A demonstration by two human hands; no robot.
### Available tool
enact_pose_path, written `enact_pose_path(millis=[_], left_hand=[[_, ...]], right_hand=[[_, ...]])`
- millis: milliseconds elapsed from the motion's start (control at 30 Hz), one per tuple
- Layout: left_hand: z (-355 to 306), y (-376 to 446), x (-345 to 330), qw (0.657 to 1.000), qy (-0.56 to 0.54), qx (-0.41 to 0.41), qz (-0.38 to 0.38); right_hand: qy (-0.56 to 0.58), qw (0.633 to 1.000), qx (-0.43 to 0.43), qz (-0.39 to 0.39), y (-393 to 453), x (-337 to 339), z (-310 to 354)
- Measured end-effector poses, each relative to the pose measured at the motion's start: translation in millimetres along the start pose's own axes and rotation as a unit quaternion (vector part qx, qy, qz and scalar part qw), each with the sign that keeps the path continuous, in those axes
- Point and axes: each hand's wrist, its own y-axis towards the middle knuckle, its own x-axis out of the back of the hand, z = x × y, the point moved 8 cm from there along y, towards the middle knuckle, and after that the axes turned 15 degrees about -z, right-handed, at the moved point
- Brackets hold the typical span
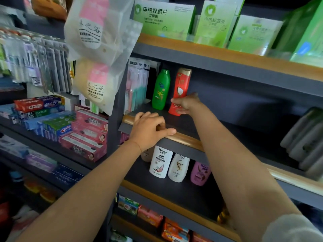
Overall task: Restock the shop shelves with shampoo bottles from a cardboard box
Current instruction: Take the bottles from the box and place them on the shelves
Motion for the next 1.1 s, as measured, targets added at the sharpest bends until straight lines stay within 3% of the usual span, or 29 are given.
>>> enact_pose_path(millis=[67,133,200,267,333,400,467,567,633,700,833,1000,1100], left_hand=[[-3,-2,0,1.0,0.012,-0.008,0.016],[-8,-8,2,0.998,0.046,-0.046,0.022],[-12,-24,21,0.992,0.07,-0.102,-0.031],[4,-57,52,0.986,0.075,-0.107,-0.106],[53,-118,76,0.987,0.094,-0.027,-0.13],[133,-210,94,0.977,0.147,0.141,-0.067],[207,-330,118,0.914,0.217,0.34,0.029],[262,-496,173,0.772,0.333,0.536,0.075],[272,-579,207,0.683,0.373,0.627,0.042],[267,-616,222,0.635,0.355,0.686,-0.007],[271,-688,221,0.523,0.181,0.823,-0.13],[268,-727,222,0.451,0.034,0.86,-0.237],[265,-745,235,0.442,0.007,0.862,-0.248]], right_hand=[[0.035,0.995,0.072,-0.054,-22,17,14],[0.13,0.981,0.13,-0.056,-63,28,24],[0.219,0.961,0.167,0.016,-117,23,25],[0.255,0.946,0.176,0.093,-171,5,12],[0.251,0.943,0.147,0.162,-212,-37,-24],[0.207,0.95,0.084,0.22,-247,-100,-83],[0.114,0.954,0.01,0.277,-286,-174,-165],[-0.041,0.918,-0.101,0.38,-366,-268,-297],[-0.13,0.872,-0.154,0.446,-430,-312,-373],[-0.192,0.838,-0.173,0.48,-472,-331,-419],[-0.273,0.775,-0.193,0.536,-555,-371,-500],[-0.318,0.744,-0.202,0.552,-607,-406,-555],[-0.337,0.72,-0.201,0.572,-636,-421,-570]])
